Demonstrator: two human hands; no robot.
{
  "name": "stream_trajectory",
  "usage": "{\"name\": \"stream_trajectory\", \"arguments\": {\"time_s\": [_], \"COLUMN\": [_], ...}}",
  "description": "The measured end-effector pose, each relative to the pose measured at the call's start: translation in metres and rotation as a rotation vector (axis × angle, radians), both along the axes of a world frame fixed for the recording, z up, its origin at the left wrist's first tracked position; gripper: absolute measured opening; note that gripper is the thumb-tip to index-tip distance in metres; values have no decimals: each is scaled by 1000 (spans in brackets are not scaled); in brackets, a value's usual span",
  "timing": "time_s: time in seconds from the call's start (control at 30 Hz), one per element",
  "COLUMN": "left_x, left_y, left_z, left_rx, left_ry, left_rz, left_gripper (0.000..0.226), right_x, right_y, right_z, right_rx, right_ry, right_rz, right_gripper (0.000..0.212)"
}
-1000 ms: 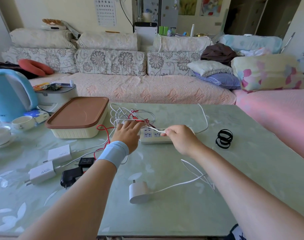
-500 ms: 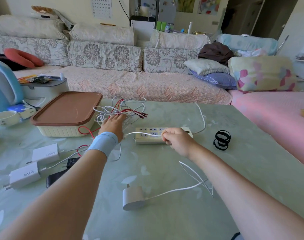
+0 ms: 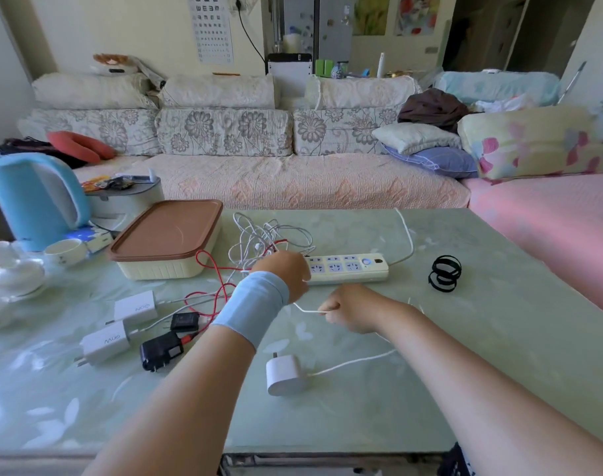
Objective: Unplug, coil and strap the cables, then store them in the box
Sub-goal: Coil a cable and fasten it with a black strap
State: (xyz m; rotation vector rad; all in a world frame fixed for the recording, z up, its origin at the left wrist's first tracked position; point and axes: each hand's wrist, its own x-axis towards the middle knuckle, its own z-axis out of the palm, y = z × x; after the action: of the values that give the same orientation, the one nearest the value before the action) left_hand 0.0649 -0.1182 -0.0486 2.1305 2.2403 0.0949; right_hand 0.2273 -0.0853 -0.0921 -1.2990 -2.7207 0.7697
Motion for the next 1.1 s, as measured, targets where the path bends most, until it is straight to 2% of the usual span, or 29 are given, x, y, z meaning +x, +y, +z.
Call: {"name": "stream_trajectory", "arguments": {"time_s": [0.1,0.2,0.27,0.33,0.4,0.47,0.53,0.63,0.77,0.9,0.97,1.1], "left_x": [11,22,30,42,57,74,91,117,145,161,163,158], "left_y": [-6,-15,-16,-10,0,12,27,48,77,98,105,106], "left_z": [-7,-13,-16,-11,-5,0,0,-7,-27,-43,-50,-60], "left_rx": [-134,-394,-499,-399,-197,-30,63,79,-40,-167,-160,-149], "left_ry": [-58,-57,-171,-212,-148,-210,-334,-348,-286,-246,-247,-235], "left_rz": [-114,-152,-144,-162,-164,-155,-152,-182,-293,-341,-321,-289], "left_gripper": [30,28,25,24,28,27,24,24,32,42,44,43], "right_x": [11,26,38,49,61,78,100,131,159,171,173,166], "right_y": [-6,-5,-2,4,12,23,35,53,76,92,99,101], "right_z": [5,5,8,12,17,19,14,0,-18,-33,-40,-46], "right_rx": [4,-37,-60,-94,-38,75,174,266,434,380,330,244], "right_ry": [-38,-70,-4,225,464,549,472,271,10,-192,-157,169], "right_rz": [-31,-41,-62,-140,-238,-340,-412,-469,-527,-491,-486,-536], "right_gripper": [31,30,23,22,24,25,25,30,41,47,48,47]}}
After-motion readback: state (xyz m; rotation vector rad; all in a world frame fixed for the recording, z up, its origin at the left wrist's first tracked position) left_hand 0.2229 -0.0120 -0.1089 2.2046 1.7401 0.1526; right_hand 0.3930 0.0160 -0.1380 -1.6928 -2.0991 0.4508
